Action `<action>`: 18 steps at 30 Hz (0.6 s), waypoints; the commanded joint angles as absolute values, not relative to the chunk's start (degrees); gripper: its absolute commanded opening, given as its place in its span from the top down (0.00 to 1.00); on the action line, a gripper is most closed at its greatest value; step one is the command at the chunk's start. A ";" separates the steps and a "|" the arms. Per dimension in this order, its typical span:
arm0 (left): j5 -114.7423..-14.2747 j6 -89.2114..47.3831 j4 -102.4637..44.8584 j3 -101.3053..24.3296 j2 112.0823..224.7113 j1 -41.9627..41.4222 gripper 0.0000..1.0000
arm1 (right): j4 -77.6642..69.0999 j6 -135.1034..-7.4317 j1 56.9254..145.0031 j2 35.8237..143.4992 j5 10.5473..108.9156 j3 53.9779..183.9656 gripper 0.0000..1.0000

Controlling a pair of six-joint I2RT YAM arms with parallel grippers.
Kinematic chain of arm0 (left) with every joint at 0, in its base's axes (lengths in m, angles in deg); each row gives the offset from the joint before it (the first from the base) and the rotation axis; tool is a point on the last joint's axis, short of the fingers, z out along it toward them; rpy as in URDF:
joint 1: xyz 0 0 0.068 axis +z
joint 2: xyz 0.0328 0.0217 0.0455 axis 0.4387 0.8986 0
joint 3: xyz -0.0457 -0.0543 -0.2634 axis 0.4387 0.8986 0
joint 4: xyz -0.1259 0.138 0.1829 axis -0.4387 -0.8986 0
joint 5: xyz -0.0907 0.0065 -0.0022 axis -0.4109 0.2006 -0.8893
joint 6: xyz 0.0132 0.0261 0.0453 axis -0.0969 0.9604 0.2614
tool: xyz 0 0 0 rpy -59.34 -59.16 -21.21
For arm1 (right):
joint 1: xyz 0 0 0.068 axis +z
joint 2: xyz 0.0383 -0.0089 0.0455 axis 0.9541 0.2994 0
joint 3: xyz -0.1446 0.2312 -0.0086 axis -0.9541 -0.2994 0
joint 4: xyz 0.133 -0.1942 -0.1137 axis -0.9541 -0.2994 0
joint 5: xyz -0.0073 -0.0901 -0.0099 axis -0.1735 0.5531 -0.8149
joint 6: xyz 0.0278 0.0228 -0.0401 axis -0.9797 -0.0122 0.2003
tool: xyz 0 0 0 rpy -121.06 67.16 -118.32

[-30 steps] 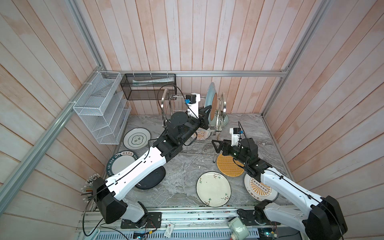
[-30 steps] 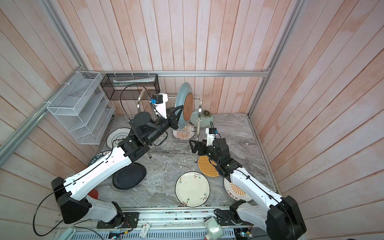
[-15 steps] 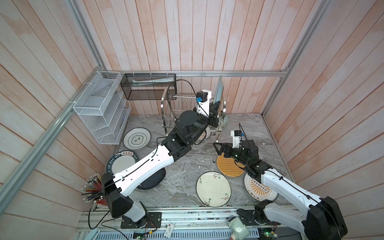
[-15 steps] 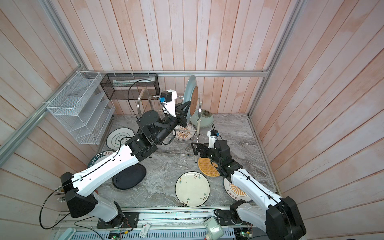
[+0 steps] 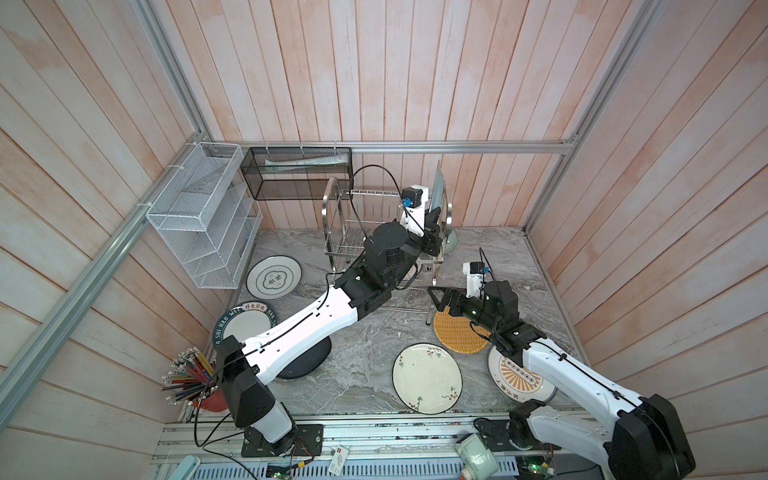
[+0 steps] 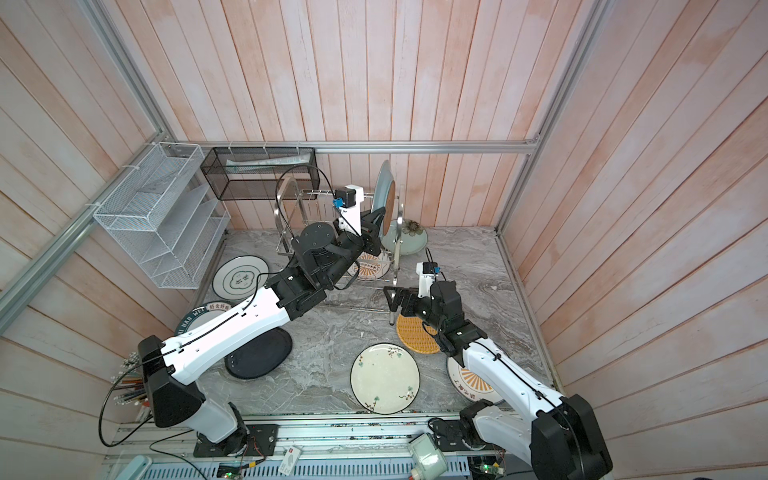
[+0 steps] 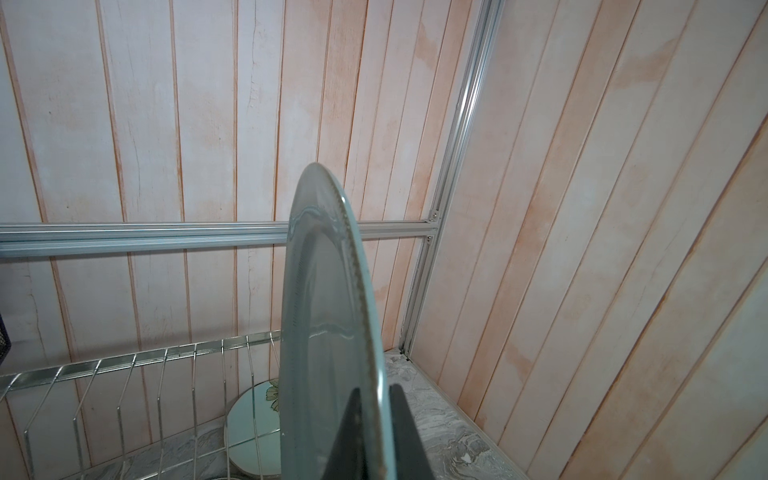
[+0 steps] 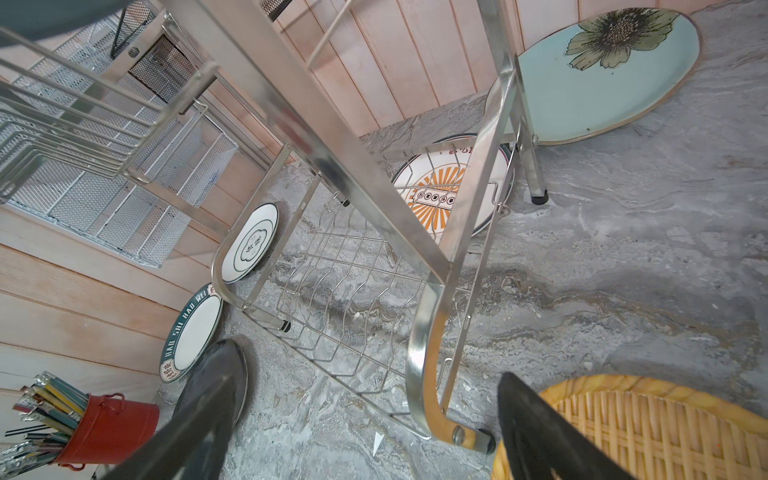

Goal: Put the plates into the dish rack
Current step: 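Carry the plate with the left gripper over the upper rack slots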

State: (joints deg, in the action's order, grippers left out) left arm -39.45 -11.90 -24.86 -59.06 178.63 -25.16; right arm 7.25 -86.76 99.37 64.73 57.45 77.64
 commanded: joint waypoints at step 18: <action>-35.64 -11.87 -18.07 -62.02 181.39 -25.12 1.00 | 8.25 -88.02 98.42 63.85 55.22 76.18 0.02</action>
State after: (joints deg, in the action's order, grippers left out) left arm -36.83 -12.19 -24.64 -59.06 181.85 -25.14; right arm 7.25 -87.68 98.80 64.71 56.20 76.92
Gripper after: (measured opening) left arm 0.094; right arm 0.978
